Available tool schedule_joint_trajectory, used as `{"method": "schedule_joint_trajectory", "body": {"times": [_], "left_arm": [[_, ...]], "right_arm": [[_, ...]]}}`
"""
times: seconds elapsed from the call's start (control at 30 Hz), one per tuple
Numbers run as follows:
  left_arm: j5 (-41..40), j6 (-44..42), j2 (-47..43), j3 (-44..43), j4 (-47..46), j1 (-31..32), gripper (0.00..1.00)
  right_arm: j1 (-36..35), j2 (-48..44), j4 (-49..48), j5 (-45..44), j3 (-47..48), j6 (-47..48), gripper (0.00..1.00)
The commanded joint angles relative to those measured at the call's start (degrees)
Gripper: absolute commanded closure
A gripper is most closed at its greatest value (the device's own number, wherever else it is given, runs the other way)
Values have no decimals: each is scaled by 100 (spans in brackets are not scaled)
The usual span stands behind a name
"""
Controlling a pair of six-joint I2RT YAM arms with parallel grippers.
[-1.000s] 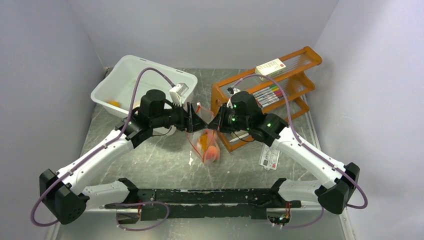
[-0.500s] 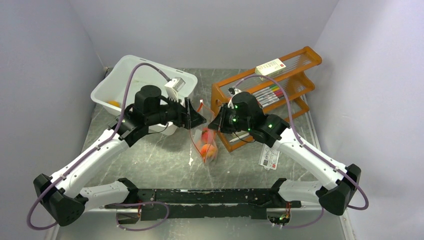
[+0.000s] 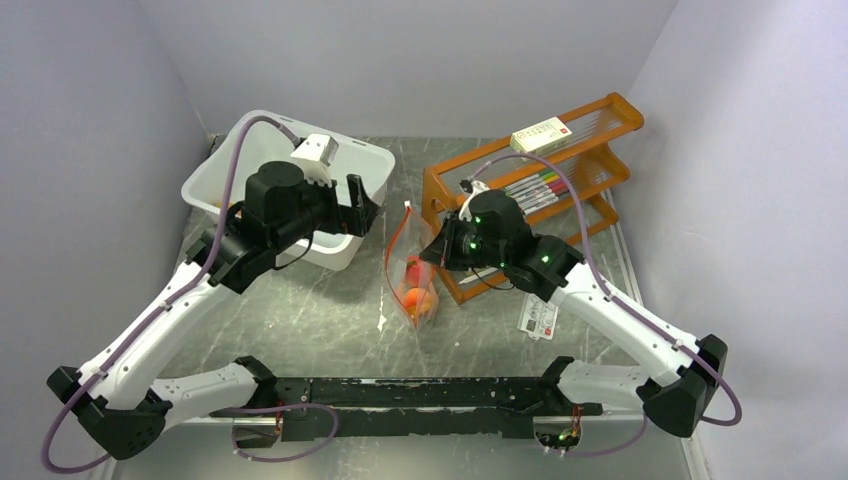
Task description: Place the food in the zip-top bag and seal the zipper
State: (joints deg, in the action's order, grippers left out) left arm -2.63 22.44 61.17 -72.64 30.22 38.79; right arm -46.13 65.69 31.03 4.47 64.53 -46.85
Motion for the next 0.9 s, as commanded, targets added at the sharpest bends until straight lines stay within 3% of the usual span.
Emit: {"method": "schedule_joint_trajectory", "body": {"times": [0.0,0.37,0.5,0.63,0.87], "left_arm": [[-1641,-419,115,79,498,-53,1],[-3108,232,819,76,238,-804,9],[-3263,700,1396,-148,677,-1333,12],[-3001,1286,2029,-446,1207,-1835,15],[-3096,919,2816,-566,943,-2346,20]], "right_arm": [[21,-307,-341,-161,-275,538,100],[22,-665,-7,-507,-624,1705,100],[25,-1308,-361,-146,-1161,2056,100],[20,-1339,-161,-127,-1020,2424,100],[22,-1031,79,187,-806,3007,100]]}}
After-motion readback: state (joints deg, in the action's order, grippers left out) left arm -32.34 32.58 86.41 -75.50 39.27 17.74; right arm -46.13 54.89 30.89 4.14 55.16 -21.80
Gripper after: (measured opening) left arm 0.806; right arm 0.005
